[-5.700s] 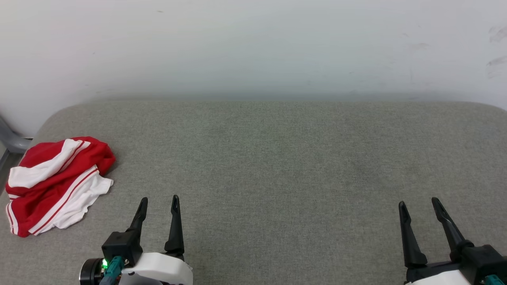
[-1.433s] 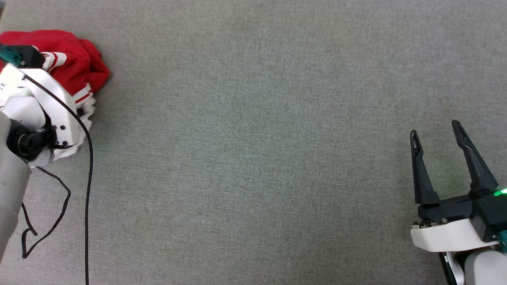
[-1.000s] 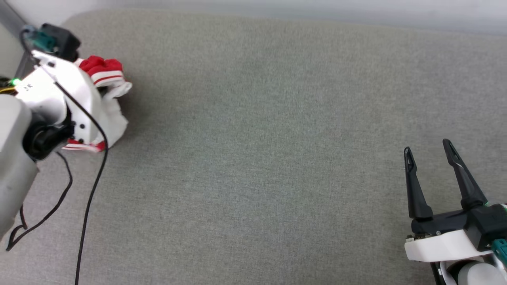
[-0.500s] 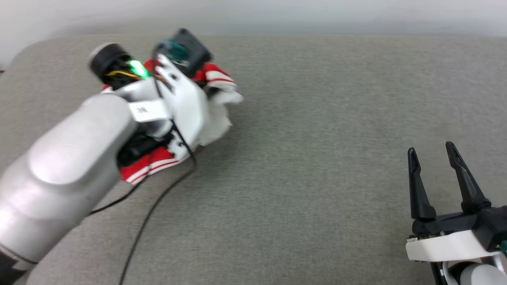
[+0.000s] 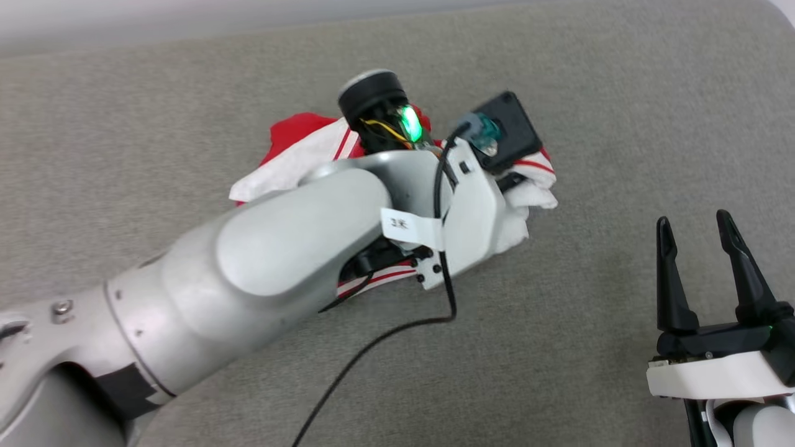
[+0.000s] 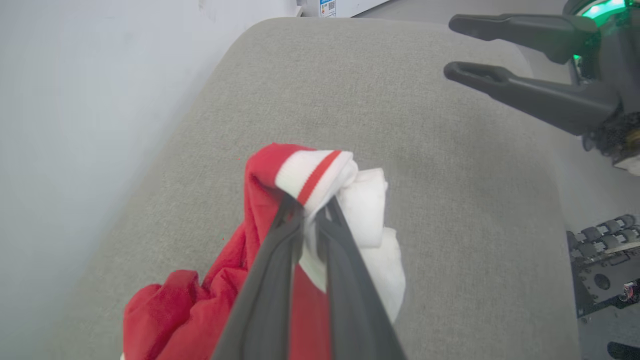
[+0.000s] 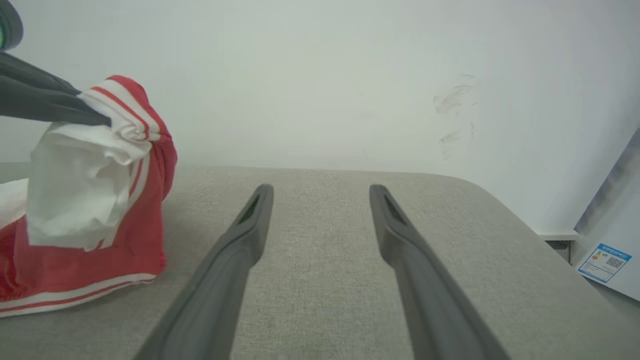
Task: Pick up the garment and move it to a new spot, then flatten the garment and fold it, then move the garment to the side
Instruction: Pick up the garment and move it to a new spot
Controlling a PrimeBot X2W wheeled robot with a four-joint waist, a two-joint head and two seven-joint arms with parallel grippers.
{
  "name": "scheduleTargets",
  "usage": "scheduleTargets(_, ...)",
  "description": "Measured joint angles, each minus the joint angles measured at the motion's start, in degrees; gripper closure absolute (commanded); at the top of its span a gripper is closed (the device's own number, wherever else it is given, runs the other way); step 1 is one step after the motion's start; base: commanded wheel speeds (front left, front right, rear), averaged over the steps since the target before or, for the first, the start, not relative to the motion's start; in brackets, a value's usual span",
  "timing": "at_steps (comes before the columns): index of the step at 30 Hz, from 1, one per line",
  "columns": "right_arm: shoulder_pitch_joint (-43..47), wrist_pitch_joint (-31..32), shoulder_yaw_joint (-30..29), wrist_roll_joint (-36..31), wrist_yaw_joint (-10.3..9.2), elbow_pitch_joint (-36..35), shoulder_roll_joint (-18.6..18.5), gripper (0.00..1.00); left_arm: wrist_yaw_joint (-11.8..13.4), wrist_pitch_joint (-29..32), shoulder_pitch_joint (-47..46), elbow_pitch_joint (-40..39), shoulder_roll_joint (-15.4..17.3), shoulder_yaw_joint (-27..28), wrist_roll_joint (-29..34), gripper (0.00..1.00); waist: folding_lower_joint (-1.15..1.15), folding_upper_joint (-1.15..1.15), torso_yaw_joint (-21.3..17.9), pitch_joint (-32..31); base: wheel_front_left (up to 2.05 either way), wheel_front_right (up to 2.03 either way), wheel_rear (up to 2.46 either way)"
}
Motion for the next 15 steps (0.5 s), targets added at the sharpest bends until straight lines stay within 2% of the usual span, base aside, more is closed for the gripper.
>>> scheduleTargets(5, -1.30, 0.00, 0.12, 0.83, 0.00, -0.36, 0.00, 0.00, 0.00, -0.80, 1.65, 5.37, -3.53, -1.80, 0.58, 1.00, 0.00, 0.00, -2.25, 2.89, 0.00, 0.00, 0.00)
scheduleTargets(9, -2.01, 0.00, 0.34, 1.25, 0.00, -0.37, 0.01, 0.00, 0.01, 0.99, 6.06, 9.71, -5.52, -2.21, 4.79, 1.00, 0.00, 0.00, -3.73, 5.08, 0.00, 0.00, 0.00)
scheduleTargets(15, -2.70, 0.00, 0.25, 1.27, 0.00, -0.15, 0.01, 0.00, 0.02, 3.54, 13.46, 11.38, -7.35, -1.99, 8.87, 1.00, 0.00, 0.00, -5.05, 7.15, 0.00, 0.00, 0.00)
